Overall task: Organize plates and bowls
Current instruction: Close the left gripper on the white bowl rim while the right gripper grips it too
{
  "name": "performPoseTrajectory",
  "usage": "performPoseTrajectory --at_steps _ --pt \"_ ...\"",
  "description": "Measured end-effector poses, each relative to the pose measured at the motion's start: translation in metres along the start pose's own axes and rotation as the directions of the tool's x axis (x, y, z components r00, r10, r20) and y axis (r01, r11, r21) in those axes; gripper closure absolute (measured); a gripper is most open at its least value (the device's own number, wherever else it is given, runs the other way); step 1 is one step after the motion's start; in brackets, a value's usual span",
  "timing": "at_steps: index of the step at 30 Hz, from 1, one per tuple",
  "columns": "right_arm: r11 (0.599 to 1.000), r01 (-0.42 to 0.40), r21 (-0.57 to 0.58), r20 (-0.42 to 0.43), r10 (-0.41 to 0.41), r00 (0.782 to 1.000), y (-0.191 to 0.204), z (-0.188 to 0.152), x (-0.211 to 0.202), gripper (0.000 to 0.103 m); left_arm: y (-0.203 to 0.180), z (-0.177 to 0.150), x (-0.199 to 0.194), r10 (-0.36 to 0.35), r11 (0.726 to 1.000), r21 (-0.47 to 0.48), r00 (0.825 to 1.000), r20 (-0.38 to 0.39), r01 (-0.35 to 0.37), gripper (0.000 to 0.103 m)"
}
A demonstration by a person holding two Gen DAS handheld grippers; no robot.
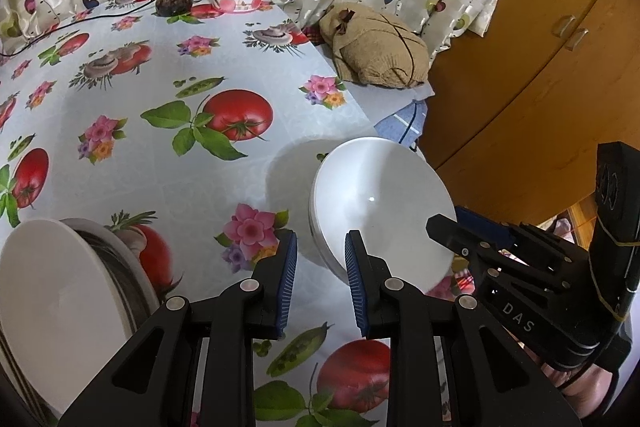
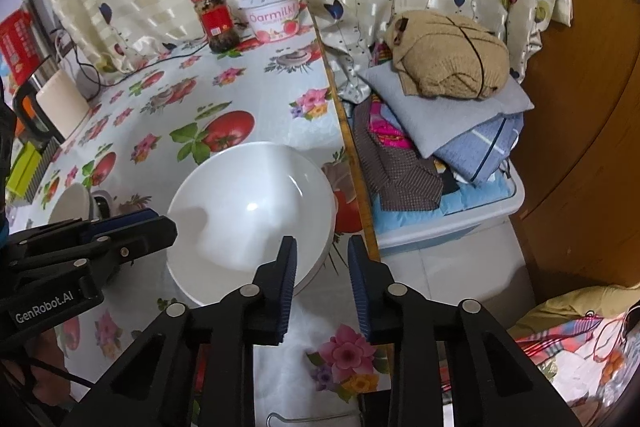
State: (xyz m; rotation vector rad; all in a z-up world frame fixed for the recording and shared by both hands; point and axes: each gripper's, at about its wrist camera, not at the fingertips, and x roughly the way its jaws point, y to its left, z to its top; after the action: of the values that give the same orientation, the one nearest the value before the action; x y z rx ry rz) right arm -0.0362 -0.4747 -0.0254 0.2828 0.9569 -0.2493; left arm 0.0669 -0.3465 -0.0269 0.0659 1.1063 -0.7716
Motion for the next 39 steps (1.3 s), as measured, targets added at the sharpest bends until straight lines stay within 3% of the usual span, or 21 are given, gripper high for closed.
performPoseTrajectory --at_steps 7,22,39 --pt "1.000 -0.019 -0.002 -0.011 0.019 1.000 0.001 0.001 0.006 0.084 -0.002 0.000 0.006 -0.014 1.000 0.007 1.000 -0.013 0.014 0.086" --pt "1.000 -0.017 -0.004 -0.011 0.017 1.000 0.002 0.001 0.006 0.085 -0.004 0.000 0.001 0.002 1.000 0.016 1.000 -0.007 -0.002 0.087" --pt "0.999 -0.030 -0.024 0.045 0.031 0.998 0.018 0.003 -0.028 0.085 -0.005 -0.005 -0.041 0.005 1.000 0.018 0.998 0.063 -0.006 0.087"
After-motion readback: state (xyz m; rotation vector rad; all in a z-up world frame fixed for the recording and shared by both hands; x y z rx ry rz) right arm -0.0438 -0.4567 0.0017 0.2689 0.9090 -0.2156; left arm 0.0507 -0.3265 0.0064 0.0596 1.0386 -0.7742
